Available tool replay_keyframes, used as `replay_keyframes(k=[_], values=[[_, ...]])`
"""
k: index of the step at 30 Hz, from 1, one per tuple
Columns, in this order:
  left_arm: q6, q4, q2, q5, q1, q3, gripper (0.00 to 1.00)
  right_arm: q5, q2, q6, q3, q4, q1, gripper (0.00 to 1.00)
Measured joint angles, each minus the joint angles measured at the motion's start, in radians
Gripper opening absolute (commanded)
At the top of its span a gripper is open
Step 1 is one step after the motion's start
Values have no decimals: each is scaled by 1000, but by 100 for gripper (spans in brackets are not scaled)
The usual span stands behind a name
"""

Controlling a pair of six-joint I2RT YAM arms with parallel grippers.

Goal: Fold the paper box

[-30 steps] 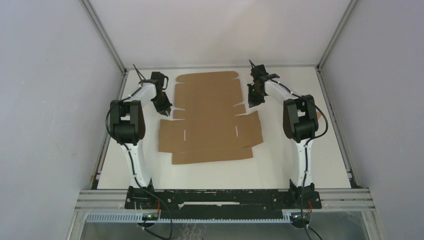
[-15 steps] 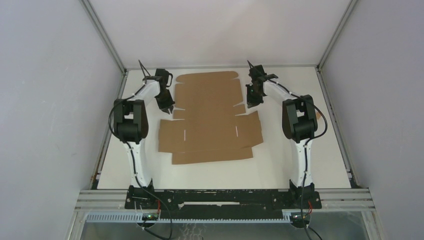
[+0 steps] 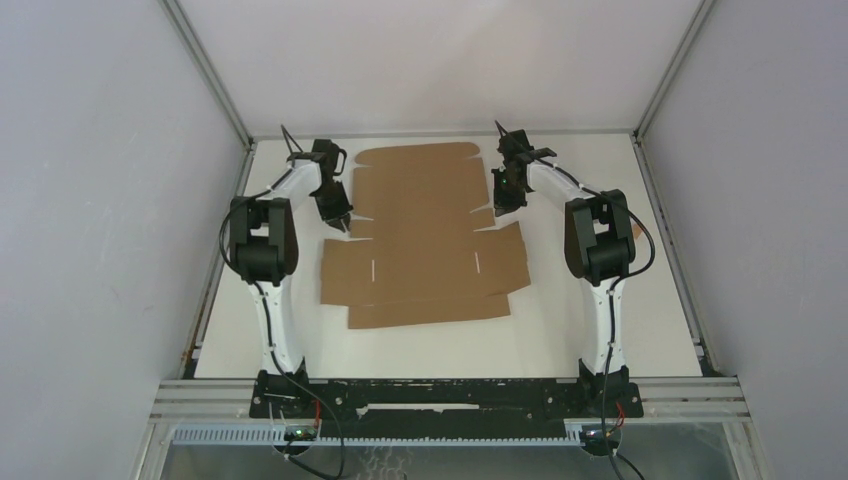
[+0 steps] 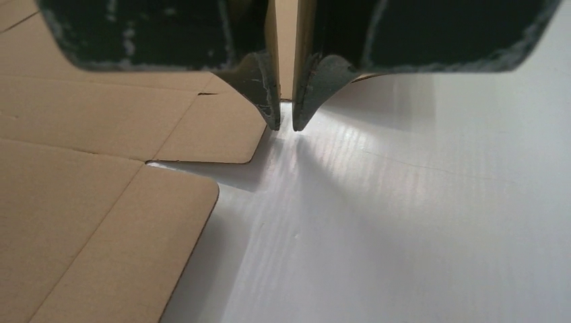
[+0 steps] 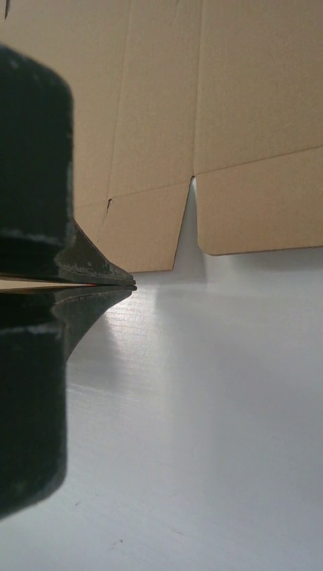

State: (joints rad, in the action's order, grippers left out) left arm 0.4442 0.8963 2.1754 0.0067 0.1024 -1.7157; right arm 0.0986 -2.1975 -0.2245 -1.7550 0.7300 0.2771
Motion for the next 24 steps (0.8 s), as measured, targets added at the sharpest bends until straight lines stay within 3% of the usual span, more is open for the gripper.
replay_keyframes(k=[16,24], values=[[1,-45,3,51,10,19,13,8,0,3,11,-13,-4,6],[14,-109,-30,125,24,84,11,88,4,0,66,-56,-4,6]])
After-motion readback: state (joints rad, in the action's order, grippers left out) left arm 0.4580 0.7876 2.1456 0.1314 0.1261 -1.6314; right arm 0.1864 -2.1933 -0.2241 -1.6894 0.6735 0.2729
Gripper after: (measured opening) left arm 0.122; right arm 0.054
